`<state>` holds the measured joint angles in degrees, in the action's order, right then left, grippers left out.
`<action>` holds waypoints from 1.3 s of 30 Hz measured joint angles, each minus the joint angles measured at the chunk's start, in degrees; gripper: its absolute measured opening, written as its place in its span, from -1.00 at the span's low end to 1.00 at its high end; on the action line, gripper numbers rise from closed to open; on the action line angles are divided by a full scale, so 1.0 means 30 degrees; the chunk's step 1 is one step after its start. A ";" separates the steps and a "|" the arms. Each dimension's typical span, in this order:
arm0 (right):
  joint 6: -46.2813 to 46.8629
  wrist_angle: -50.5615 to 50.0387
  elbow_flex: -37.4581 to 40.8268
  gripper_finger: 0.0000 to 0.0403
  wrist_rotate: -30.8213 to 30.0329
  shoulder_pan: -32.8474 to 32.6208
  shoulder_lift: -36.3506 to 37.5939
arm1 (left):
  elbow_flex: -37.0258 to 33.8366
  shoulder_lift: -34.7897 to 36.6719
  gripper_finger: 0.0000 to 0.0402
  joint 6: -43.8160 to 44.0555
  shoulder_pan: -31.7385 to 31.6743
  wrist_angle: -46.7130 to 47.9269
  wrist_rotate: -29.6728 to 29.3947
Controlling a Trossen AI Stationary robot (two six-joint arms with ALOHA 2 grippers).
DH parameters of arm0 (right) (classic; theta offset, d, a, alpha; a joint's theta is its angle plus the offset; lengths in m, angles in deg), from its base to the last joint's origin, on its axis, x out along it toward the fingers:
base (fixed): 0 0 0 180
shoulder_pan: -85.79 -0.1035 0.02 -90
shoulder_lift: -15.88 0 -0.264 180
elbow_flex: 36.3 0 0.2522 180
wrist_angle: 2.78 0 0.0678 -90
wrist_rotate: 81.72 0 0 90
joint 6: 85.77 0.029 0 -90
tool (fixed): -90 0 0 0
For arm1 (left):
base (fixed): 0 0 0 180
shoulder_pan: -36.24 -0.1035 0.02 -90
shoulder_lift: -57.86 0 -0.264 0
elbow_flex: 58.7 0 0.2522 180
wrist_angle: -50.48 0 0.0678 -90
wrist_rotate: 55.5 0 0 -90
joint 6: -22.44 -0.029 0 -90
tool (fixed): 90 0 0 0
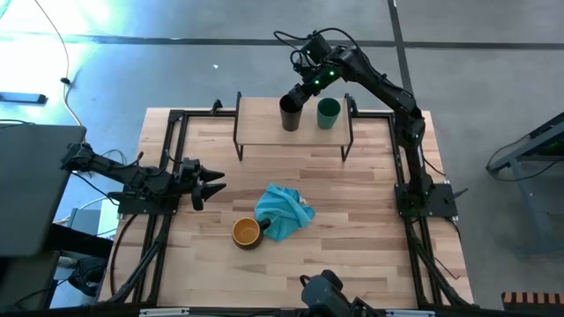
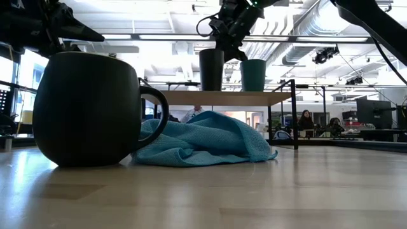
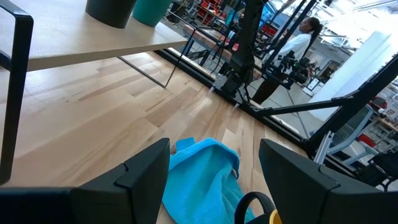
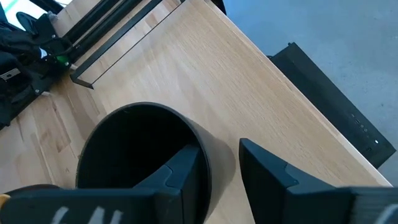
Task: Stack small to large cups/mugs on shelf
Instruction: Put the black cup on the shelf, then put the black mug on the shelf
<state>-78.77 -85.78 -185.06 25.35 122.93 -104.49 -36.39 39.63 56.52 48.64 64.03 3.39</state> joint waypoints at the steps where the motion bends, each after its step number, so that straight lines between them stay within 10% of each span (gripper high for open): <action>1: 0.0000 0.0007 0.0000 -0.49 -0.0002 0.0000 0.0000 | -0.0004 -0.0004 0.18 0.0081 -0.0003 0.0000 0.0000; 21: -0.0289 -0.0317 -0.0007 -0.49 -0.0047 0.0175 0.1789 | -0.0002 0.0001 0.18 0.0264 0.0000 0.0004 0.0000; 39: -0.4826 -0.1620 -0.0007 -0.49 -0.0135 0.0508 0.8786 | -0.0004 -0.0004 0.18 0.0745 0.0000 -0.0022 0.0000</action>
<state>-93.24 -90.64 -185.09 24.95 124.46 -78.14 -36.40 39.62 58.75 48.64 63.97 3.39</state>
